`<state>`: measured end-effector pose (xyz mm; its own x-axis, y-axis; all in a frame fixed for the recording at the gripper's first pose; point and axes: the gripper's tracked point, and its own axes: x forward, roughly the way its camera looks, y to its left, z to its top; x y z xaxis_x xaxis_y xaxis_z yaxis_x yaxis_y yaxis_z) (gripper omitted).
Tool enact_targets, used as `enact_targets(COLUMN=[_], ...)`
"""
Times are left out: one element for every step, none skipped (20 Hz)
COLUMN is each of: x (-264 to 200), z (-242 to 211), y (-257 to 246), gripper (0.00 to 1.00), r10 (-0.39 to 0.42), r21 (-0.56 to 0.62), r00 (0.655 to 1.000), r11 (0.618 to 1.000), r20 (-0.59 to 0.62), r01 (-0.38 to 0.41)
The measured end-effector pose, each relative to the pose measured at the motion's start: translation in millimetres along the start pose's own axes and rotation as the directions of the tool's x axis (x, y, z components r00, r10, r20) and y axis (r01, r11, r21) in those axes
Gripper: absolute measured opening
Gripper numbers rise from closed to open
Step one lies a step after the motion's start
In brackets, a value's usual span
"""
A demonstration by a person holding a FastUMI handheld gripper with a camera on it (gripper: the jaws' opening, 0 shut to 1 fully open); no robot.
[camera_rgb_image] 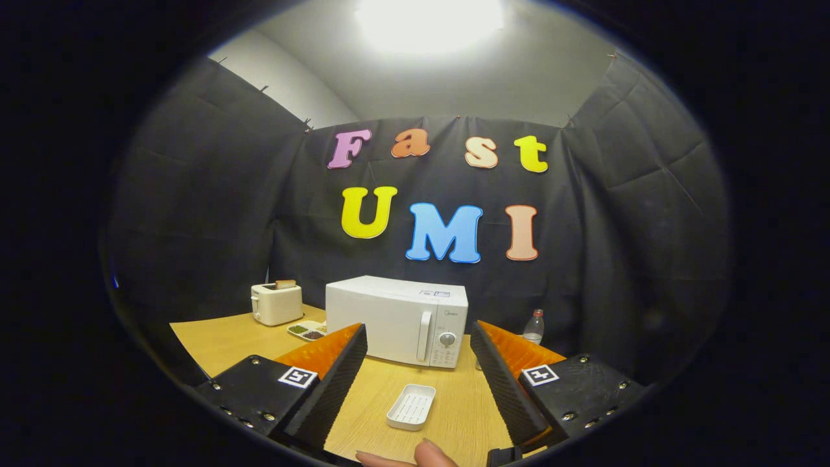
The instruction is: Open the microwave, put the food inside, and close the microwave door.
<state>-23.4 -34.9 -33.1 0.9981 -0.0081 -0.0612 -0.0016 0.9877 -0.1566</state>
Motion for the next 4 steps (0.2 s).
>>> enact_targets(x=[-0.2, -0.1, 0.4, 0.4], z=[-0.3, 0.1, -0.1, -1.0], y=[-0.6, -0.9, -0.7, 0.0], gripper=[0.99, 0.99, 0.99, 0.99], r10=[-0.001, -0.002, -0.002, 0.000], r21=[0.002, 0.006, 0.009, 0.010], r00=[1.000, 1.000, 1.000, 1.000], r11=[1.000, 1.000, 1.000, 1.000], r20=[0.000, 0.001, 0.001, -0.002], r01=[0.001, 0.002, 0.002, 0.000])
